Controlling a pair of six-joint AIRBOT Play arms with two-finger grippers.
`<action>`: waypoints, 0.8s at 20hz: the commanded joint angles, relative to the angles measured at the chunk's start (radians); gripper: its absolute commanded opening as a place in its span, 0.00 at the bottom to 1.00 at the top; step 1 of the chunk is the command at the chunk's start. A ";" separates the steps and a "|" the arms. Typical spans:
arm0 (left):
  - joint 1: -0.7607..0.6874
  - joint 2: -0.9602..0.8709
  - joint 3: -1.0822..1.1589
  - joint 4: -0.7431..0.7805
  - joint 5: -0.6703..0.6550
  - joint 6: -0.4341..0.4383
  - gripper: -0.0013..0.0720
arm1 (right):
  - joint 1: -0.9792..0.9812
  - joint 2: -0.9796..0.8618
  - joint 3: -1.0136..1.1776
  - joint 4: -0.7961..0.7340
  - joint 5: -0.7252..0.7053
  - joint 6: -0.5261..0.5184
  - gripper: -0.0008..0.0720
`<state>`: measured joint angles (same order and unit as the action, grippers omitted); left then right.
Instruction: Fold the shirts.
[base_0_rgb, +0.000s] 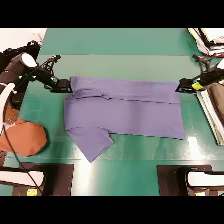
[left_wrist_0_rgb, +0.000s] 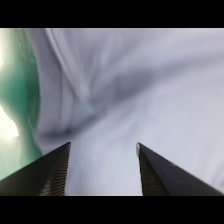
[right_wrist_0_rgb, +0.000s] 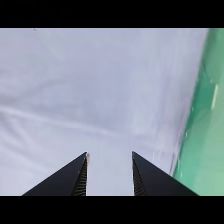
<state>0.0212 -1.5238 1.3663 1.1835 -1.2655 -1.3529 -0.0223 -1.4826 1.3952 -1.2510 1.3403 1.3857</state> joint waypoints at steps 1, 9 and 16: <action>0.006 0.164 -0.175 0.018 -0.055 -0.062 0.67 | -0.033 0.135 -0.076 0.051 0.052 0.000 0.46; 0.006 0.559 -0.774 -0.085 -0.050 -0.117 0.68 | -0.044 0.400 -0.286 0.081 -0.052 0.000 0.46; -0.009 0.563 -0.936 -0.275 0.134 -0.093 0.68 | -0.044 0.458 -0.295 0.081 -0.055 0.000 0.46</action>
<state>0.0238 -0.9726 0.4923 0.9901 -1.2186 -1.4605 -0.0658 -1.0500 1.1061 -1.1713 1.2907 1.3857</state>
